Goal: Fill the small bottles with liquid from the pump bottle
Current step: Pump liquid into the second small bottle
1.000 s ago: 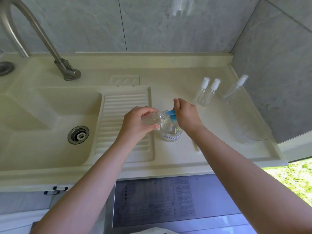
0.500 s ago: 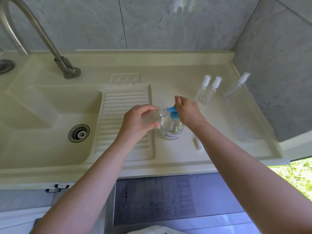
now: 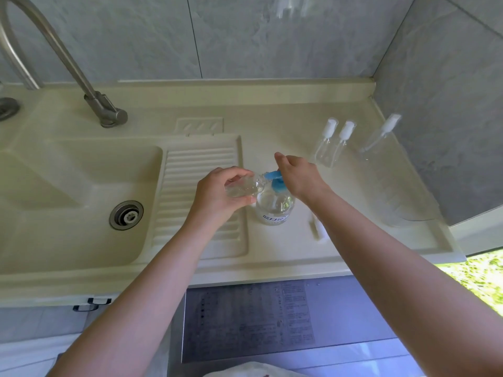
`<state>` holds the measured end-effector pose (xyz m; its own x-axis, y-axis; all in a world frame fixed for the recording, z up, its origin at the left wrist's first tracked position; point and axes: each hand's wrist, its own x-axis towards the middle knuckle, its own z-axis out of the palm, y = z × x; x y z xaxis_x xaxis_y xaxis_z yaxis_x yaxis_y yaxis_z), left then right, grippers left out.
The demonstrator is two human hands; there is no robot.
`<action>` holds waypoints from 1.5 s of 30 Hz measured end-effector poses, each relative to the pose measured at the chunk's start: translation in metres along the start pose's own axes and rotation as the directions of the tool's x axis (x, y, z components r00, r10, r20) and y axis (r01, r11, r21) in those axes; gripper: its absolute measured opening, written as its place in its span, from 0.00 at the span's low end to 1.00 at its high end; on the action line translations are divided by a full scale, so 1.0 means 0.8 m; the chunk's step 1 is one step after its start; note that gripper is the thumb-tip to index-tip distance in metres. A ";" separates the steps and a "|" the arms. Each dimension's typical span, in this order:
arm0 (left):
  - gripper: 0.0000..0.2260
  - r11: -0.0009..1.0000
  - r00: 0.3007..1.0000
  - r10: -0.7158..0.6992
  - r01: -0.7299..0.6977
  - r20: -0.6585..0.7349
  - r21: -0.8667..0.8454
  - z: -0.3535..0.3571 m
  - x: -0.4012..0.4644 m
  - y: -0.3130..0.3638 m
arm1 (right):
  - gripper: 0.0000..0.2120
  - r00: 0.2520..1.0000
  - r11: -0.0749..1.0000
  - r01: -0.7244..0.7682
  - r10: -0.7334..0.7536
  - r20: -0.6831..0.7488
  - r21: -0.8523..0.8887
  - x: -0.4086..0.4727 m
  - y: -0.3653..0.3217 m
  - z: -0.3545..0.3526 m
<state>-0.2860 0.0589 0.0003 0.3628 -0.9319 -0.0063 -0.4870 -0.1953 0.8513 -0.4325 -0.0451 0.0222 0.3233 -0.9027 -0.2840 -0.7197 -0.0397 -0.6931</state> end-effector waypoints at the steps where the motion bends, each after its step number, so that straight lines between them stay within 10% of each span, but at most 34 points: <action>1: 0.21 1.000 1.000 -0.002 0.002 0.001 0.004 0.000 0.000 0.000 | 0.21 1.000 0.999 0.022 -0.022 0.007 -0.046 0.000 -0.001 0.001; 45: 0.22 1.000 1.000 -0.020 0.020 0.002 -0.004 0.004 -0.001 -0.003 | 0.23 0.999 0.994 0.023 -0.026 -0.026 -0.103 0.009 -0.004 0.014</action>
<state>-0.2876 0.0591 -0.0032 0.3708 -0.9284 -0.0245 -0.4767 -0.2129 0.8529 -0.4215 -0.0465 0.0151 0.3257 -0.9123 -0.2485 -0.7717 -0.1046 -0.6273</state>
